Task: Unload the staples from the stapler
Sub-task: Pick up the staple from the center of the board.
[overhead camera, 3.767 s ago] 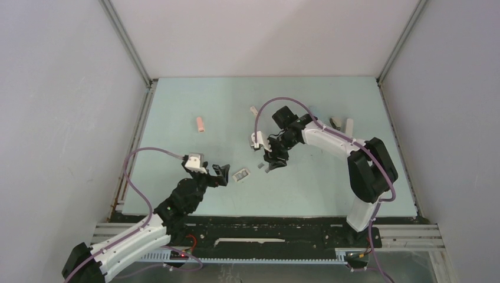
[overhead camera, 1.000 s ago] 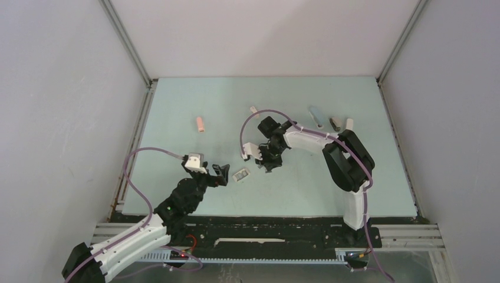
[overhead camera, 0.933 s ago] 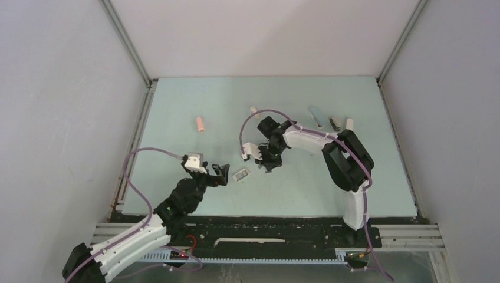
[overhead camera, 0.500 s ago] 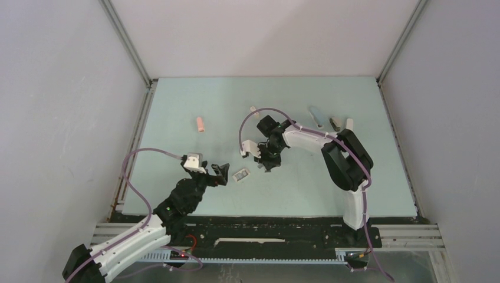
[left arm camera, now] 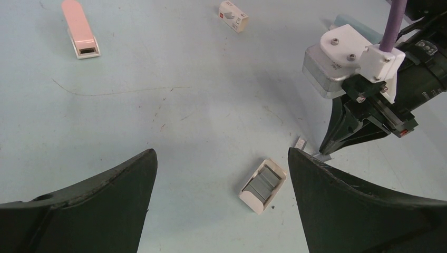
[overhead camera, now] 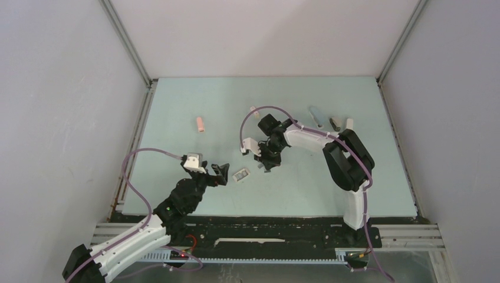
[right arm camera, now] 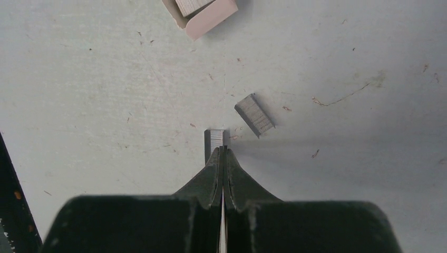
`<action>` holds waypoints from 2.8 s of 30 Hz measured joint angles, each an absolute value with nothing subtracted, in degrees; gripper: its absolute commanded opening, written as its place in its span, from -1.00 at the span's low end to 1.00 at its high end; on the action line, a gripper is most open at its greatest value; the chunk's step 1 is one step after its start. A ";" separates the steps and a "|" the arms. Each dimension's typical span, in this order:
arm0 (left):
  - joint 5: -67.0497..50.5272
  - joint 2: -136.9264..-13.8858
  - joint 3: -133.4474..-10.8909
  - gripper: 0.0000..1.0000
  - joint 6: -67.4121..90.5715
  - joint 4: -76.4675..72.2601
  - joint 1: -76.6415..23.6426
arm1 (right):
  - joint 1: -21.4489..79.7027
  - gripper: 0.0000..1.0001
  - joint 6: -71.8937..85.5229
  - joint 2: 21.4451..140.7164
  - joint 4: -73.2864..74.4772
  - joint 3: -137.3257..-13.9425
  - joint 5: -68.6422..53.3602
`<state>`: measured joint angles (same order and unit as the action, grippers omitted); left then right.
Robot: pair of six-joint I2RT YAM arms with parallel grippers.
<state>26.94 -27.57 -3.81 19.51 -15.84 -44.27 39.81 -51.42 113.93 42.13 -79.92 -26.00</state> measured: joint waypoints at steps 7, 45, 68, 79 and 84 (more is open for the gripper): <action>26.98 -27.57 -3.81 1.00 19.51 -15.84 -44.25 | 39.46 -1.00 -50.74 113.69 42.13 -79.92 -26.70; 27.31 -26.92 -3.81 1.00 19.53 -15.84 -44.21 | 41.69 -1.00 -49.50 116.71 45.32 -83.85 -20.32; 28.27 -25.45 -3.81 1.00 19.99 -15.77 -44.21 | 40.84 -1.00 -41.30 113.97 45.43 -83.85 -31.68; 30.87 -21.67 -3.42 0.99 21.45 -14.70 -44.21 | 44.77 -1.00 -23.46 113.65 36.97 -83.42 -36.64; 31.38 -21.61 -3.42 1.00 21.63 -14.13 -44.21 | 46.06 -1.00 -14.68 112.51 30.17 -81.06 -36.34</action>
